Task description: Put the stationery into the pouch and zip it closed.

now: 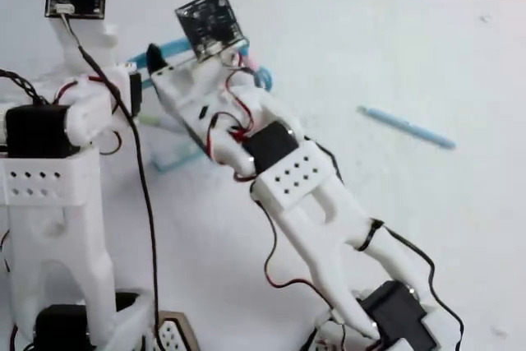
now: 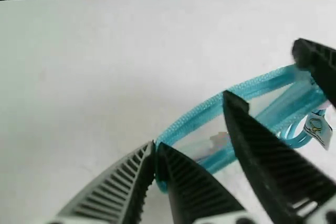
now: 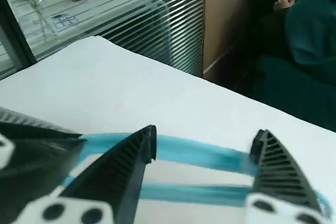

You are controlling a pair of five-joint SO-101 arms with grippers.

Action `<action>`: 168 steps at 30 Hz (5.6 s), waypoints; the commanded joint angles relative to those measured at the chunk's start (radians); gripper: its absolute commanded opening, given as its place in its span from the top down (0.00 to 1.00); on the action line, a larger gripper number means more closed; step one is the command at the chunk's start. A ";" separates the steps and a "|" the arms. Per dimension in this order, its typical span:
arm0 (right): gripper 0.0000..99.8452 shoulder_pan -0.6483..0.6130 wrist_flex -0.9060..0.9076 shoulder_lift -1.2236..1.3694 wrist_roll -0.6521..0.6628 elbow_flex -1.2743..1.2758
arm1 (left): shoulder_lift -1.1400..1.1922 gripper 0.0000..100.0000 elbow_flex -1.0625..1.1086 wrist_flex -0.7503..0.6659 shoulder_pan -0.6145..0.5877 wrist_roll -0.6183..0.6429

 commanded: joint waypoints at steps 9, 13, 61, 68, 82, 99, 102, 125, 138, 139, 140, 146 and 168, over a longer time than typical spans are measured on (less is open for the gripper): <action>0.78 0.329 0.088 -0.156 0.123 -0.012 | 0.007 0.98 0.005 0.008 -0.001 -0.003; 0.79 0.510 0.232 -0.117 0.396 -0.012 | 0.007 0.98 0.005 0.008 0.001 -0.003; 0.99 0.886 1.270 1.451 1.162 -1.560 | 0.018 0.98 0.006 0.002 0.005 -0.008; 0.98 0.883 1.279 1.386 1.082 -1.679 | 0.018 0.98 0.006 0.003 0.005 -0.008; 0.98 0.677 1.282 0.888 0.462 -1.588 | 0.016 0.98 0.006 0.003 0.002 -0.006; 0.98 0.469 1.241 -0.194 0.232 -0.166 | 0.016 0.98 0.006 0.008 0.005 -0.005; 0.98 0.472 1.164 -0.341 0.232 0.018 | 0.016 0.98 0.006 0.008 0.005 -0.005; 0.98 0.119 -0.038 -0.851 -0.017 0.407 | 0.015 0.98 0.006 0.008 0.004 -0.005; 0.98 0.114 0.140 -0.200 -0.037 -0.311 | 0.015 0.98 0.006 0.008 0.001 -0.008; 0.98 0.114 0.165 -0.173 -0.037 -0.333 | 0.015 0.98 0.006 0.008 0.002 -0.008; 0.98 0.114 0.189 -0.151 -0.037 -0.350 | 0.015 0.98 0.006 0.008 0.002 -0.008; 0.98 0.104 0.254 -0.116 -0.035 -0.373 | 0.013 0.98 0.006 0.008 0.001 -0.008; 0.98 0.090 0.515 -0.133 0.005 -0.640 | 0.013 0.98 0.006 0.008 0.005 -0.008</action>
